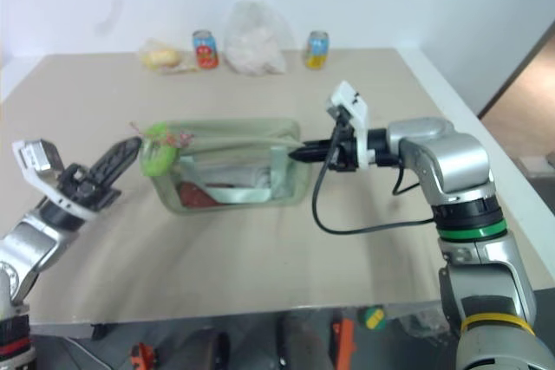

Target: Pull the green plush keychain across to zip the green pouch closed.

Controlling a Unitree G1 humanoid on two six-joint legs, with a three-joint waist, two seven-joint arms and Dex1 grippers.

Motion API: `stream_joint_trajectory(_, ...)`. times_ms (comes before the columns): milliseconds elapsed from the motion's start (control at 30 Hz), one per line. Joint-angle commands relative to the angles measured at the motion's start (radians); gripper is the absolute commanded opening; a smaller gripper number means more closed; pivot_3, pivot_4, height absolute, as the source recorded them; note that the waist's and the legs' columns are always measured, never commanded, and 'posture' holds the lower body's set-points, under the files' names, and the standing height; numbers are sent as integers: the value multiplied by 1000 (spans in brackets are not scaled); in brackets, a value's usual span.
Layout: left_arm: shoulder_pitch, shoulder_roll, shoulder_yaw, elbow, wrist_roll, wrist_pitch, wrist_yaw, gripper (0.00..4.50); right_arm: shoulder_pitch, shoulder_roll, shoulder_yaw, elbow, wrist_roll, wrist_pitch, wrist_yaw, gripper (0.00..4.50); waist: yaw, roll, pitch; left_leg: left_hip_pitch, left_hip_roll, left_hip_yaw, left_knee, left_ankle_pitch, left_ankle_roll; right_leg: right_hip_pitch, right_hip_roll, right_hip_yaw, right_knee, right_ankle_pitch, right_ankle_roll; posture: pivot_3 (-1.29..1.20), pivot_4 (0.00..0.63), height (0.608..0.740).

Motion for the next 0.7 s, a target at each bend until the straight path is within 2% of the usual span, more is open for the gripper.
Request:
stream_joint_trajectory(33,-124,-3,-25,-44,-39,-31,23,53,-11,-3,-8,-12,3,2,-4,0,0,0,0,0,0,0,0,0,0,0,0,0,0,0,0,0,150,740)
stream_joint_trajectory(133,-204,-11,-49,-37,-48,-36,35,53,-13,0,-12,-15,5,4,-8,0,-1,0,0,0,-1,0,0,0,0,0,0,0,0,0,1,0,150,740)
stream_joint_trajectory(333,-249,-3,-75,-7,-18,-29,12,53,1,-3,-25,-32,14,12,-21,0,-3,0,0,-1,0,0,0,0,0,0,0,1,-1,0,0,0,150,740)
stream_joint_trajectory(533,-208,56,6,5,-28,-31,-4,53,21,-9,-32,-58,26,21,-30,0,-3,0,0,0,0,1,0,0,0,0,0,1,-1,0,1,0,150,740)
stream_joint_trajectory(633,-174,95,48,13,-28,-26,-32,837,24,-10,-32,-61,29,22,-32,0,-3,0,0,0,0,1,0,0,0,0,0,1,-1,0,0,0,150,740)
stream_joint_trajectory(700,-135,121,58,-6,-5,-15,-45,1532,22,-9,-30,-56,28,21,-31,0,-1,0,0,0,0,0,0,0,0,0,0,0,-1,0,0,0,150,740)
